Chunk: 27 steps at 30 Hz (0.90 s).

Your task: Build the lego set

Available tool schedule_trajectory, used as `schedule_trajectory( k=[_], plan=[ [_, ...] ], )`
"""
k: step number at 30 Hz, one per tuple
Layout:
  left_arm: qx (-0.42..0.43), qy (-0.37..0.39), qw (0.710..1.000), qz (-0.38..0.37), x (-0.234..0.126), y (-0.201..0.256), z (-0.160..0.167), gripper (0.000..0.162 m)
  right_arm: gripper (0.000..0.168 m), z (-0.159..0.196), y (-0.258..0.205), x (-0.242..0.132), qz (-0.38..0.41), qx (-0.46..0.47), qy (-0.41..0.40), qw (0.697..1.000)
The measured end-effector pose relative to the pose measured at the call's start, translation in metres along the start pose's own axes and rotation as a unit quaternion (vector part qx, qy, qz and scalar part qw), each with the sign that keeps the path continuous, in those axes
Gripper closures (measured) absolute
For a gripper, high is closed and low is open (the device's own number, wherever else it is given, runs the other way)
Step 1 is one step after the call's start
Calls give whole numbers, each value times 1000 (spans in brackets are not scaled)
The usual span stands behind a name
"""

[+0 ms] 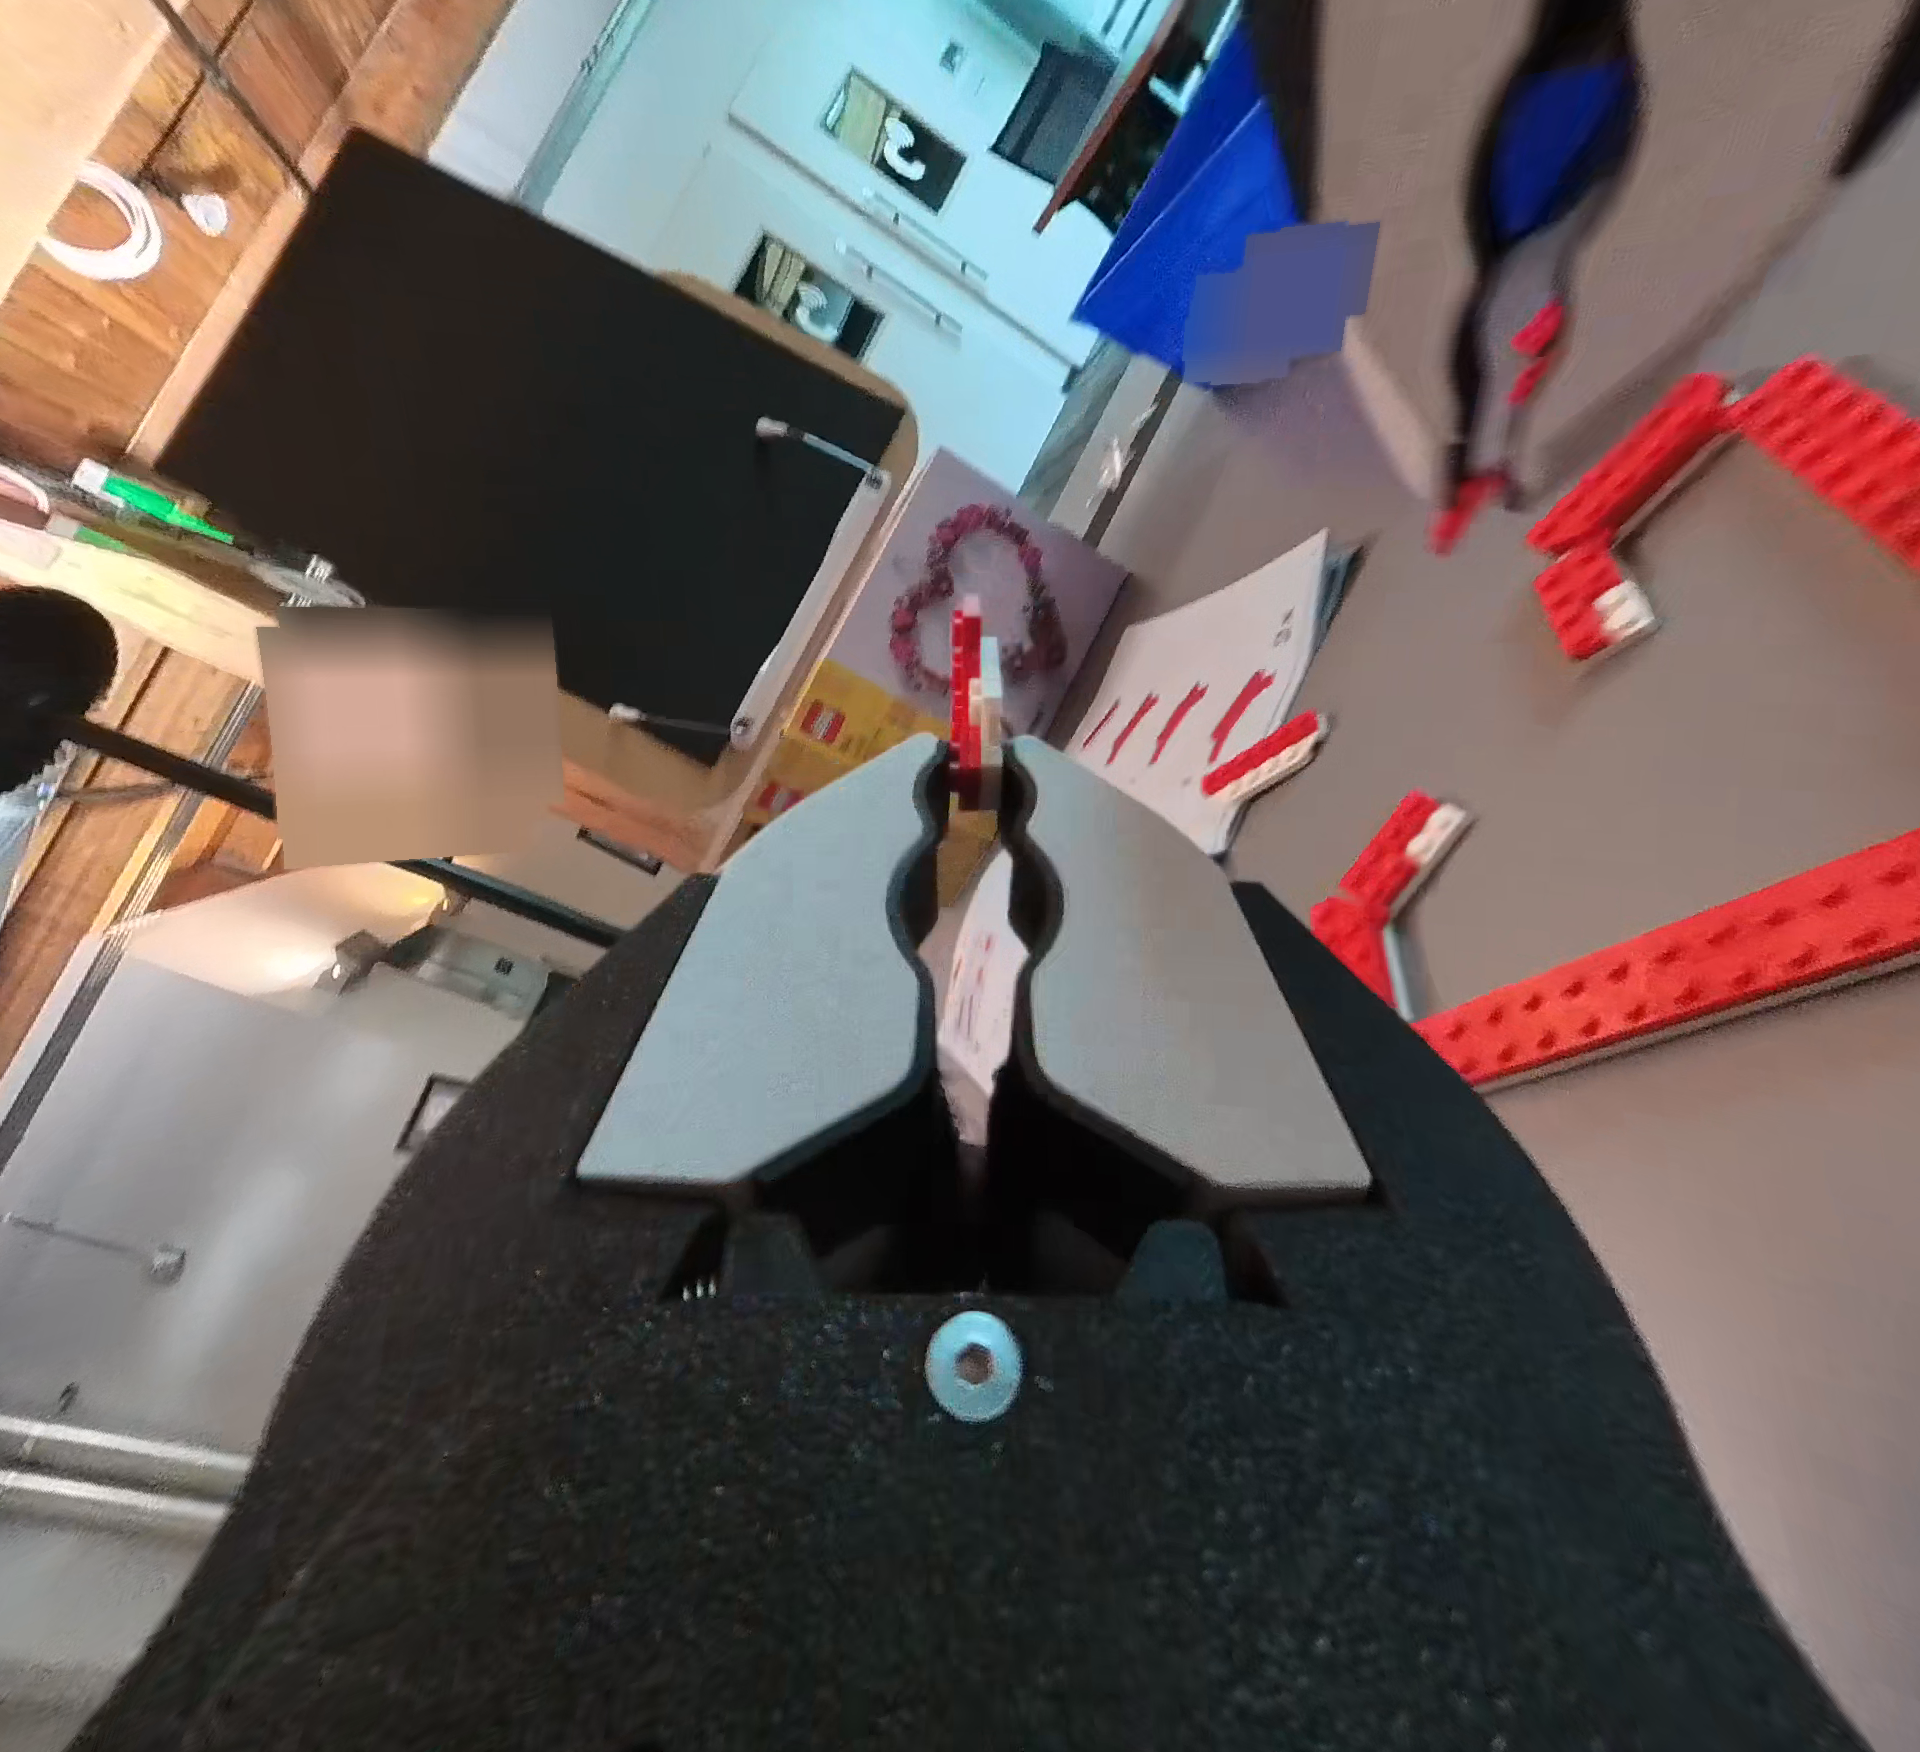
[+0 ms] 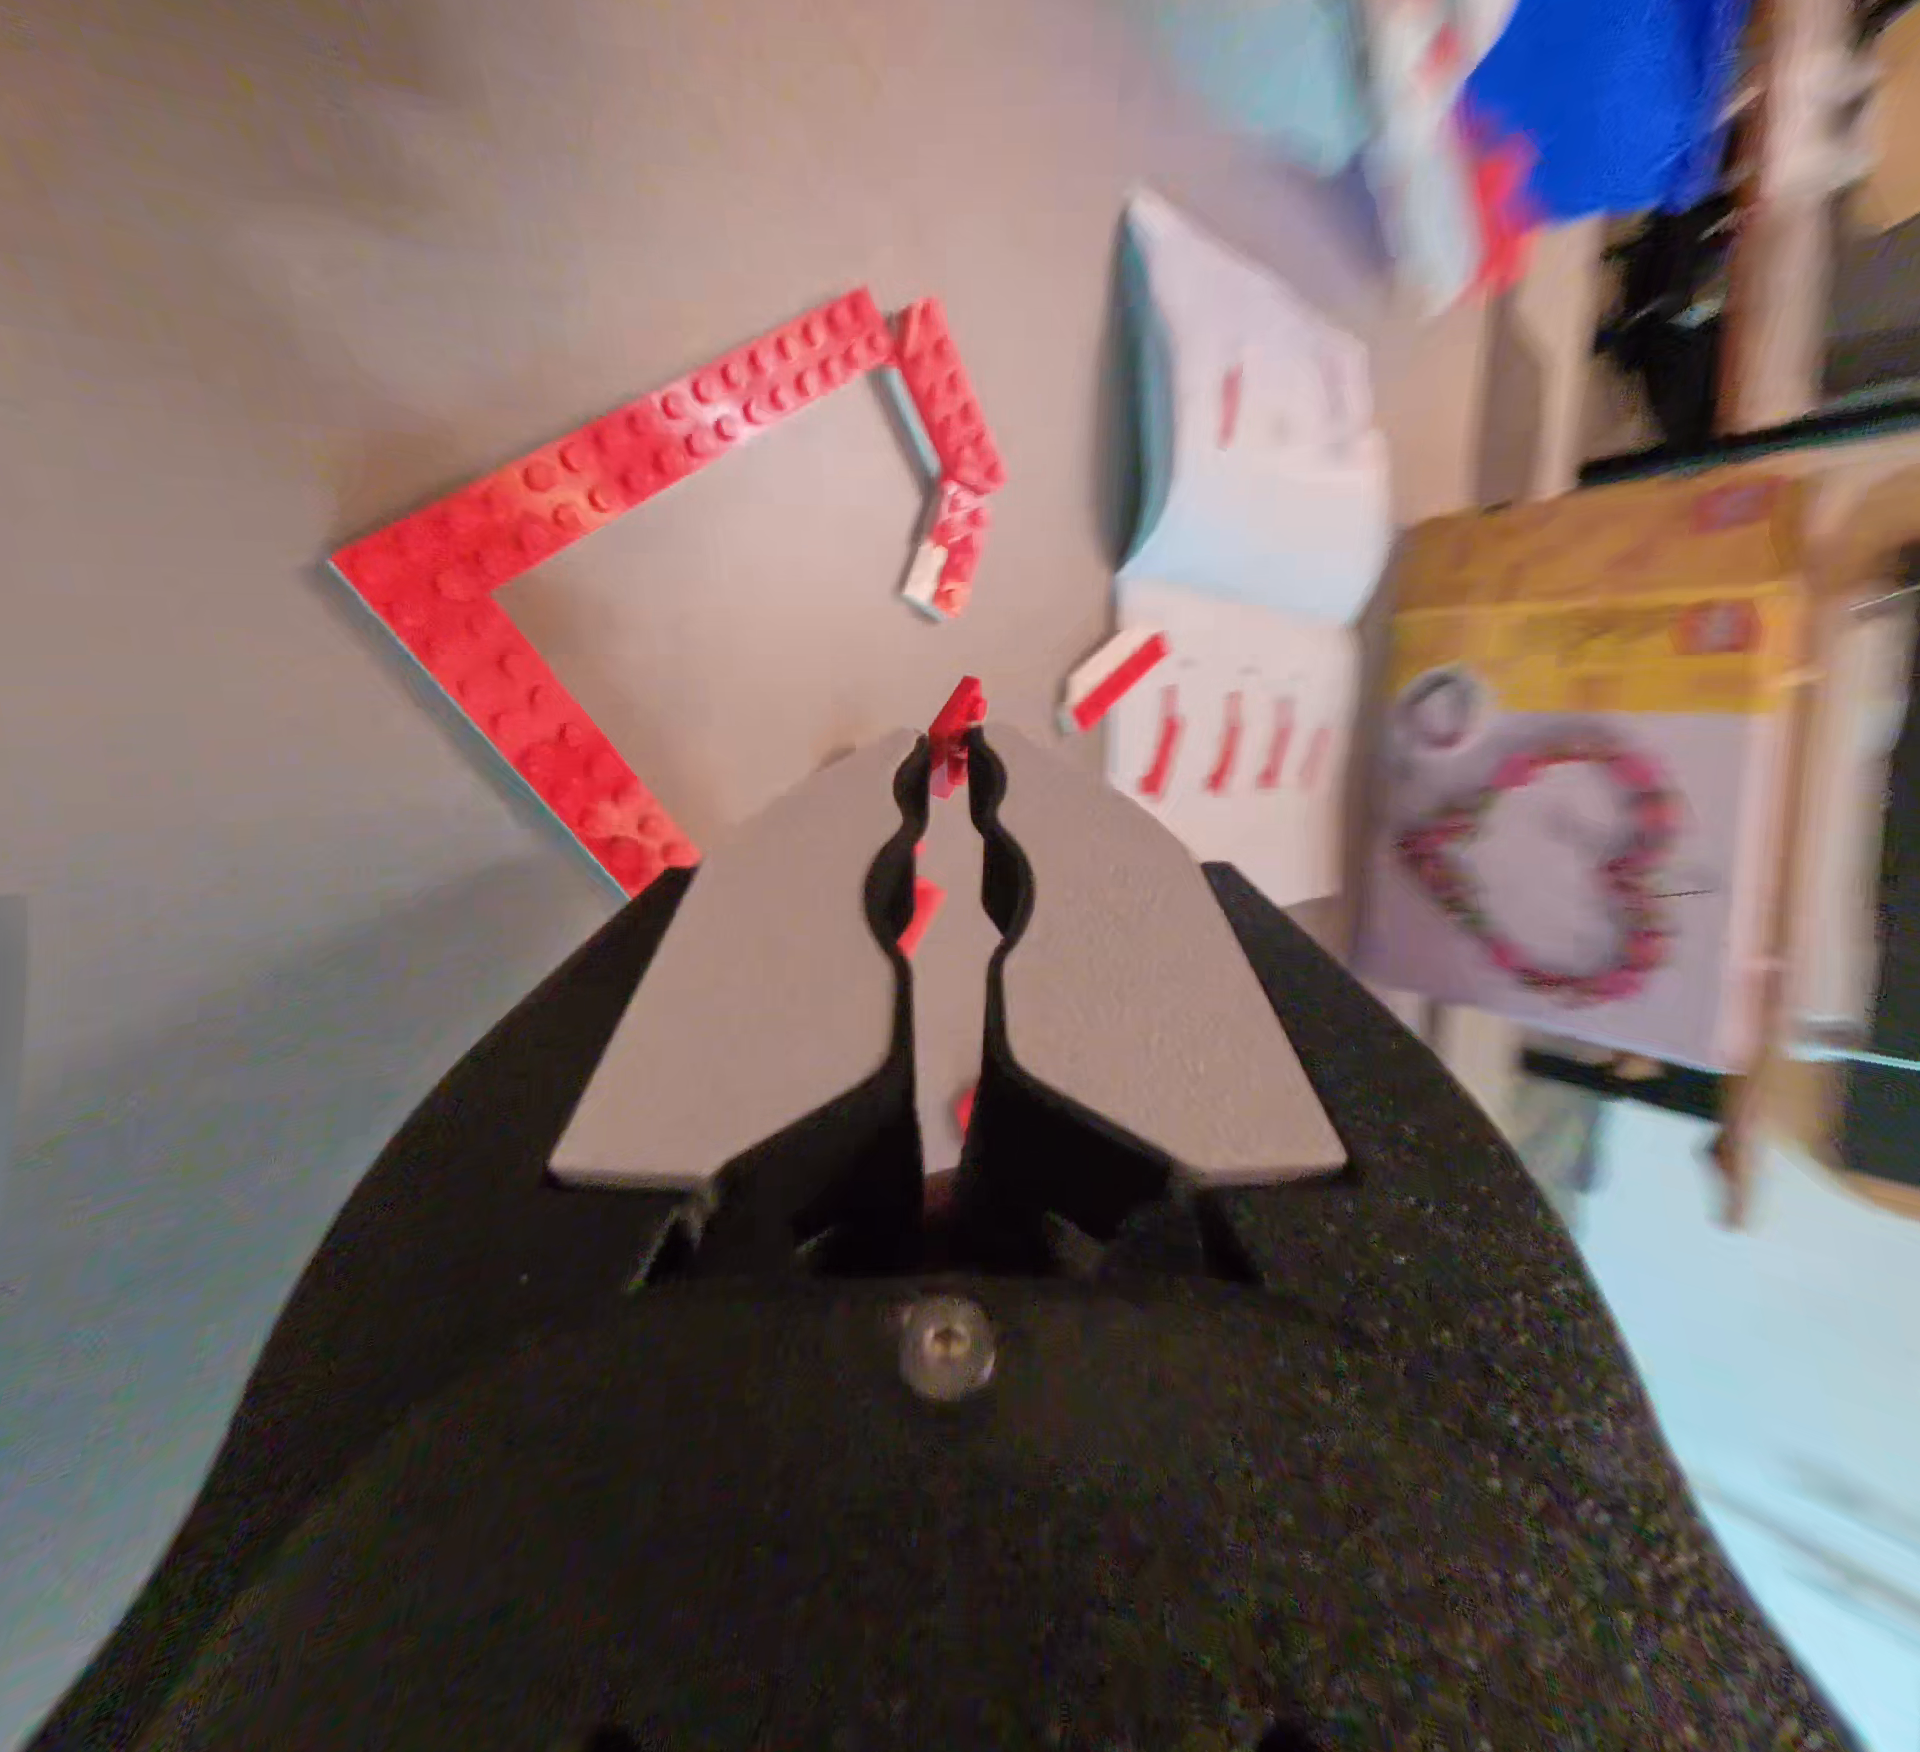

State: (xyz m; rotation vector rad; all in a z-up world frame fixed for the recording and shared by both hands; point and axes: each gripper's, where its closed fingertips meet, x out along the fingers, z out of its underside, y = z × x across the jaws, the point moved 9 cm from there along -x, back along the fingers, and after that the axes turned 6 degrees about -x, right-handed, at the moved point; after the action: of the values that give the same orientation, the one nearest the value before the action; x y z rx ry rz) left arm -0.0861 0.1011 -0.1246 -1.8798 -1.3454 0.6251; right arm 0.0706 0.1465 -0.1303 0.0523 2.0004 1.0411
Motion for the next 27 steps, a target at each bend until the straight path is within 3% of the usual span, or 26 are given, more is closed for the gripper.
schedule_trajectory(
  k=[1,4,8,15,20,27],
  plan=[
    [-3,-10,1000,-6,-2,-6,5,153,162,4,-1,13,-23,33,-14,999],
    [-2,-28,999,-21,-7,-22,14,154,161,10,-1,37,-89,112,-69,987],
    [-5,-34,999,-29,-10,-27,21,154,162,3,7,42,-85,142,-66,984],
    [-15,-29,999,-23,-11,-24,23,154,161,29,24,69,-69,256,-203,943],
    [-21,-28,999,-28,-12,-26,24,154,156,32,34,76,-100,339,-191,916],
    [-24,-32,999,-28,-12,-27,29,154,139,30,36,65,-155,352,-116,916]
  ],
)
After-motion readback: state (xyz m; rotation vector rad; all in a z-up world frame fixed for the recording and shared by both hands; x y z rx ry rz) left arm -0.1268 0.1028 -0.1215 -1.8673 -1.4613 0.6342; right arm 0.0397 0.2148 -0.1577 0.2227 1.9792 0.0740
